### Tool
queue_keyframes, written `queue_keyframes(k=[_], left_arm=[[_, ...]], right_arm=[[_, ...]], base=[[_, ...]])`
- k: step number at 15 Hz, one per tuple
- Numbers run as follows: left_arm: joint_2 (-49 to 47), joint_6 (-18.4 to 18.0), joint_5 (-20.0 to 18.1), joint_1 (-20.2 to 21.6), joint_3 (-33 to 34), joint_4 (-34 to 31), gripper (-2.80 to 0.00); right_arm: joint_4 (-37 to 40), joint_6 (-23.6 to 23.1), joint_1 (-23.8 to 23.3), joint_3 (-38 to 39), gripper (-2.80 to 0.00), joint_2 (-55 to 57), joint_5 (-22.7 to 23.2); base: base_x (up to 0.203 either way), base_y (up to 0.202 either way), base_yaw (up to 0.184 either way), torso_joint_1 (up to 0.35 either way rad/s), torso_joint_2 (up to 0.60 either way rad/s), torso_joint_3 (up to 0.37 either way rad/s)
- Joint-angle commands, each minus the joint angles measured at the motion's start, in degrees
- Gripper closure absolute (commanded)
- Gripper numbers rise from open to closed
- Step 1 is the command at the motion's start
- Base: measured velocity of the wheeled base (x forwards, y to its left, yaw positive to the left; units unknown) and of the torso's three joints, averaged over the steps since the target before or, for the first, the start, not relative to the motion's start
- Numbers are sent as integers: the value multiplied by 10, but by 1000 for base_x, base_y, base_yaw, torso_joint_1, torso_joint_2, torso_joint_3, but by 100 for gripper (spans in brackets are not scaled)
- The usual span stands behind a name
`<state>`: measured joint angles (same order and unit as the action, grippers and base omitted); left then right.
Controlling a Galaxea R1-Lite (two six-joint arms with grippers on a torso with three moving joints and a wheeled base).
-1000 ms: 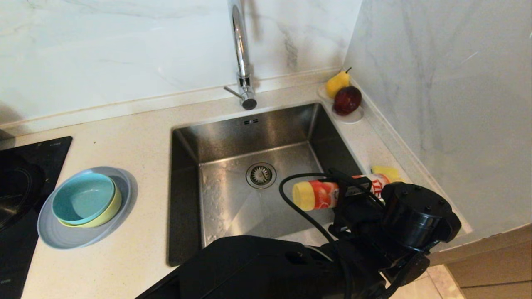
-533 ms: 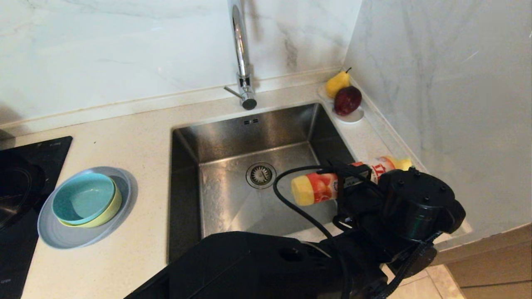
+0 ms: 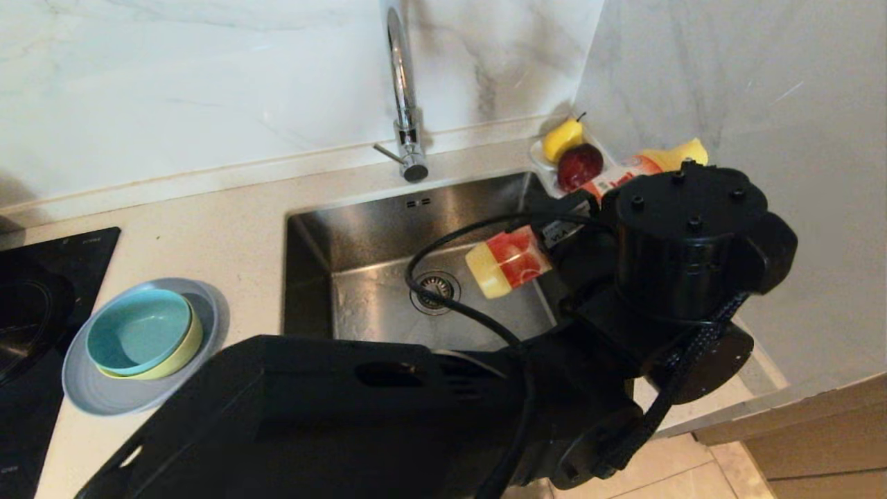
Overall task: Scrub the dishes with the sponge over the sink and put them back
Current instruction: Place the dish soap on the table
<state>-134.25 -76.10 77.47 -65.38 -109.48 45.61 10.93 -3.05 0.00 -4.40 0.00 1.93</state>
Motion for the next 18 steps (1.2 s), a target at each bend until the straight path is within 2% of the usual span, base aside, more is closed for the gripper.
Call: queue_keyframes(k=[1, 4, 6, 8, 11, 13, 16, 18], left_arm=[[40, -3, -21, 0, 0, -16, 0], [80, 11, -47, 0, 0, -45, 0], [109, 29, -117, -1, 0, -50, 0], [147, 57, -154, -1, 0, -87, 0], [199, 161, -214, -1, 0, -171, 0], [235, 210, -255, -1, 0, -244, 0], [312, 319, -353, 5, 0, -338, 0], [362, 384, -400, 19, 0, -393, 0]], right_arm=[[1, 0, 0, 0, 0, -1, 1], [1, 0, 0, 0, 0, -1, 0], [1, 1, 0, 0, 0, -1, 0], [1, 0, 0, 0, 0, -1, 0], [1, 0, 0, 0, 0, -1, 0], [1, 0, 0, 0, 0, -1, 0], [1, 0, 0, 0, 0, -1, 0], [1, 0, 0, 0, 0, -1, 0]], base=[[0, 0, 0, 0, 0, 0], [0, 0, 0, 0, 0, 0], [0, 0, 0, 0, 0, 0], [0, 0, 0, 0, 0, 0], [0, 0, 0, 0, 0, 0], [0, 0, 0, 0, 0, 0], [0, 0, 0, 0, 0, 0], [0, 0, 0, 0, 0, 0]])
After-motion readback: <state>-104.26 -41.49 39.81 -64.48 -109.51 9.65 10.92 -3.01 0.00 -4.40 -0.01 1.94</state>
